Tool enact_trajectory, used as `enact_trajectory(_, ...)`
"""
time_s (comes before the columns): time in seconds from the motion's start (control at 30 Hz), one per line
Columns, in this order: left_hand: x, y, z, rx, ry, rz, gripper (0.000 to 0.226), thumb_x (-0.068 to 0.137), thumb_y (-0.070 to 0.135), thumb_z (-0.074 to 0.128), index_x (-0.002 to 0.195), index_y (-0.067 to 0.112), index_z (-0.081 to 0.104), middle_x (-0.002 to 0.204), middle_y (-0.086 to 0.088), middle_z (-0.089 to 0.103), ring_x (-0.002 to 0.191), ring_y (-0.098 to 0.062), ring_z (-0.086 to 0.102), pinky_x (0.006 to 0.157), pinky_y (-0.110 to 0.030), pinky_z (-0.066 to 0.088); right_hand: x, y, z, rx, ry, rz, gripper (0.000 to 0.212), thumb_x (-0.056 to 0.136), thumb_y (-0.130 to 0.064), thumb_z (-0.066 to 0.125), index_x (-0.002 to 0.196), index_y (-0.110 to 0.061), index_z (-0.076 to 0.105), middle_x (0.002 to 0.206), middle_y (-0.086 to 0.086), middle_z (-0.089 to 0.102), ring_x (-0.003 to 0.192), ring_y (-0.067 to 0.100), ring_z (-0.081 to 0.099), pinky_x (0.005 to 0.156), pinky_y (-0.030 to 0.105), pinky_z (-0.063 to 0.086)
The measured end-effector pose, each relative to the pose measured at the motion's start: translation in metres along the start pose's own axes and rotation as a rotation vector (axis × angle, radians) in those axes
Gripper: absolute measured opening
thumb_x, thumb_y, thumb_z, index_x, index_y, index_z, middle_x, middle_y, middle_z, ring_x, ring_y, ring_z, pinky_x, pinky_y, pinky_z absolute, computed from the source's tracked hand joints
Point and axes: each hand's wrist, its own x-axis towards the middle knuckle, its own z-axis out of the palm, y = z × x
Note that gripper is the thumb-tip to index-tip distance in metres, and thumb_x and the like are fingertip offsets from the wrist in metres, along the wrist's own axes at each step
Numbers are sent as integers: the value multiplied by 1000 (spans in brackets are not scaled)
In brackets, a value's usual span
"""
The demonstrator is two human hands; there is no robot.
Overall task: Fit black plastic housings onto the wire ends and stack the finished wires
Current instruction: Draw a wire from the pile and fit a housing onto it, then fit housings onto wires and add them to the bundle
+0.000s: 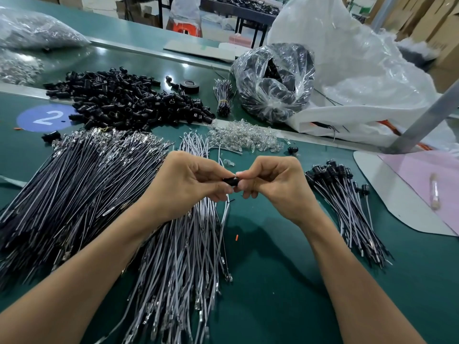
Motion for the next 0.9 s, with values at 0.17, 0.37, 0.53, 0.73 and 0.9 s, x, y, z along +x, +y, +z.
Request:
enact_trajectory(0.17, -1, 3, 1, -40, -7, 12, 22, 66, 11, 76, 88, 12, 75, 73, -11, 75, 60, -23, 72, 59, -26, 59, -2, -2, 1, 59, 27, -2, 28, 78, 19, 66, 77, -9, 69, 62, -5, 70, 51, 7, 61, 50, 17, 44)
enact_trajectory(0.37, 0, 10, 2, -268, 15, -44, 36, 64, 16, 80, 92, 6, 61, 71, -13, 74, 61, -25, 72, 58, -29, 59, -2, -10, 11, 180, -21, -87, 18, 84, -4, 67, 100, -11, 68, 84, -8, 71, 79, 4, 64, 73, 16, 48)
enact_trajectory(0.53, 0, 12, -6, -412, -36, -66, 68, 67, 42, 85, 117, 10, 53, 86, -10, 75, 74, -22, 73, 63, -27, 58, -7, -31, -17, 600, 118, -68, 22, 90, -19, 51, 88, -11, 71, 90, 6, 74, 76, 14, 69, 70, 24, 57)
enact_trajectory(0.73, 4, 5, -12, -109, 437, -70, 15, 89, 32, 63, 92, 16, 63, 71, -1, 72, 59, -13, 67, 55, -21, 54, -35, -61, -127, -26, 519, 221, 25, 98, -19, 50, 89, -13, 73, 71, 3, 64, 60, 10, 58, 50, 13, 47)
enact_trajectory(0.9, 6, -6, -15, 455, 653, -30, 14, 102, 22, 49, 98, 23, 63, 76, 11, 68, 46, -1, 50, 42, -19, 33, -29, -48, -172, -677, 424, 550, 27, 96, -21, 59, 104, 2, 71, 71, 10, 58, 59, 17, 43, 53, 22, 39)
